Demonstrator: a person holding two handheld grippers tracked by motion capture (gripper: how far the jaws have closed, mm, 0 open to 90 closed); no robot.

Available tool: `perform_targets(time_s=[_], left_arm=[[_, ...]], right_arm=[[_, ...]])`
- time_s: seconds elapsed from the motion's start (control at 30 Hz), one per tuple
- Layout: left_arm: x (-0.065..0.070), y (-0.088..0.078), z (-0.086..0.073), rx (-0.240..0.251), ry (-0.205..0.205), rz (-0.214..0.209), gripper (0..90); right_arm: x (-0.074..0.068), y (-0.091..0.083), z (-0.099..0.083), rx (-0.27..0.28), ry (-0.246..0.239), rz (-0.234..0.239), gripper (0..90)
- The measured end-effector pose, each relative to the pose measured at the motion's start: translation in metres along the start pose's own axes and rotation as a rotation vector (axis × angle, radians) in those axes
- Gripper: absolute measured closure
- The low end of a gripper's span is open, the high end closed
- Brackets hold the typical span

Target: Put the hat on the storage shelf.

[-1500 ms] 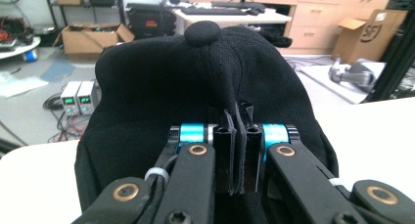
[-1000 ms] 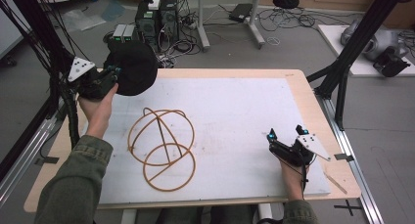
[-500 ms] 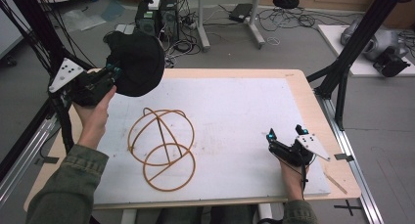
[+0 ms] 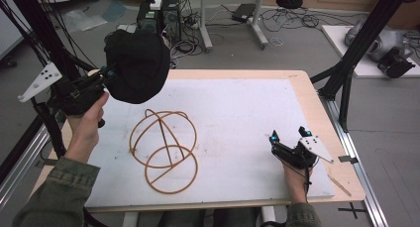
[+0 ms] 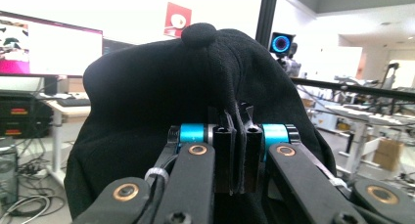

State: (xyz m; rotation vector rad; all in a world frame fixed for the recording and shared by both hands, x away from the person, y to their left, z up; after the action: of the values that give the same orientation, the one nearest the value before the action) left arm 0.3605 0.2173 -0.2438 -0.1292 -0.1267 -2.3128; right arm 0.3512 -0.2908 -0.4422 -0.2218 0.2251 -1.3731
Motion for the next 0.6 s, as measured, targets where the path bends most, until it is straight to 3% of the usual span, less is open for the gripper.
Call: perform_targets(time_s=[0.23,0.5,0.53,0.6], left_arm=[[0.011,-0.014,0.003,0.029,-0.003,-0.071,87.6],[0.017,-0.026,0.002,0.024,0.008,-0.146,87.6],[0.018,-0.028,0.001,0.023,0.008,-0.171,87.6],[0.019,-0.029,0.0,0.024,0.007,-0.177,87.7]], right_arm=[[-0.004,0.0,0.0,-0.002,-0.002,0.006,4.1],[-0.006,-0.001,0.0,0.004,-0.01,0.0,4.1],[-0.006,-0.001,0.0,0.004,-0.011,0.0,4.2],[-0.006,-0.001,0.0,0.004,-0.011,0.0,4.2]])
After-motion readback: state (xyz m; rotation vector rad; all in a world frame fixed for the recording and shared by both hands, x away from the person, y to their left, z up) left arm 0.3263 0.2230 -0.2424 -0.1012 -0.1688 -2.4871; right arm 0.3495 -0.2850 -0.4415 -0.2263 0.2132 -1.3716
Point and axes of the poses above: each handheld gripper's, and its own axes: y roughly forward along the jaws, z roughly out of its top, x roughly to its right, the point moved 6 cm from there along y, roughly forward along the jaws, and after that the axes turned 9 degrees about -x, right-handed, at the moved point
